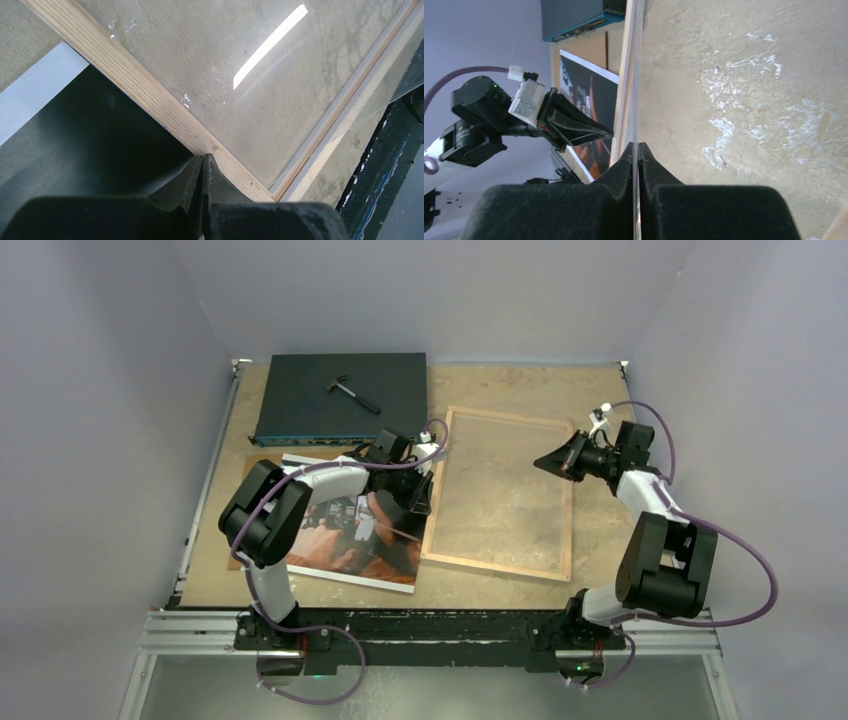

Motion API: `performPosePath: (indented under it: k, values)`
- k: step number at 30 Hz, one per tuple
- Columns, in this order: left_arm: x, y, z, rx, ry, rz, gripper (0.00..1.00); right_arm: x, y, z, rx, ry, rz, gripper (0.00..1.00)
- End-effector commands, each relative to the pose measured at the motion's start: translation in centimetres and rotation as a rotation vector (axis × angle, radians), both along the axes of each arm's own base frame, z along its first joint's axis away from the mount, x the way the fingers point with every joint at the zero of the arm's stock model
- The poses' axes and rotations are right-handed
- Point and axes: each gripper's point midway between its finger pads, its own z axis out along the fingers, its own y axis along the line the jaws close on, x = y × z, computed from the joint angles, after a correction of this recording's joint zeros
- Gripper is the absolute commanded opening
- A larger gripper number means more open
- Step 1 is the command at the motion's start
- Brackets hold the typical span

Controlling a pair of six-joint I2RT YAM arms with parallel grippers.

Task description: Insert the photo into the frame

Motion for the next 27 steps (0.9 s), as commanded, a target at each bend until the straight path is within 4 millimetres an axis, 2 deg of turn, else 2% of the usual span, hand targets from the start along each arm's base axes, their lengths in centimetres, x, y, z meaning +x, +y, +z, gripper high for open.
performPosePath:
  k: [1,8,19,27]
  values:
    - [1.0,-0.9,0.4,-0.017,-0.041,-0.016,0.00,-0.8,1.6,3.2,0.104,-0.083,0.051,0.00]
    - [0.9,-1.0,0.3,-0.015,-0.039,-0.017,0.00,-2.4,3.1,4.0,0.149,-0.080,0.032,0.00]
    - [0.8,-1.1,0.2,-0.017,-0.036,-0.019,0.00,-1.7,3.9,6.2,0.205,-0.082,-0.009,0.00]
    - [0.7,-1.1,0.1,-0.017,-0.033,-0.020,0.00,-1.5,5.7,5.9,0.198,-0.071,-0.003,0.00]
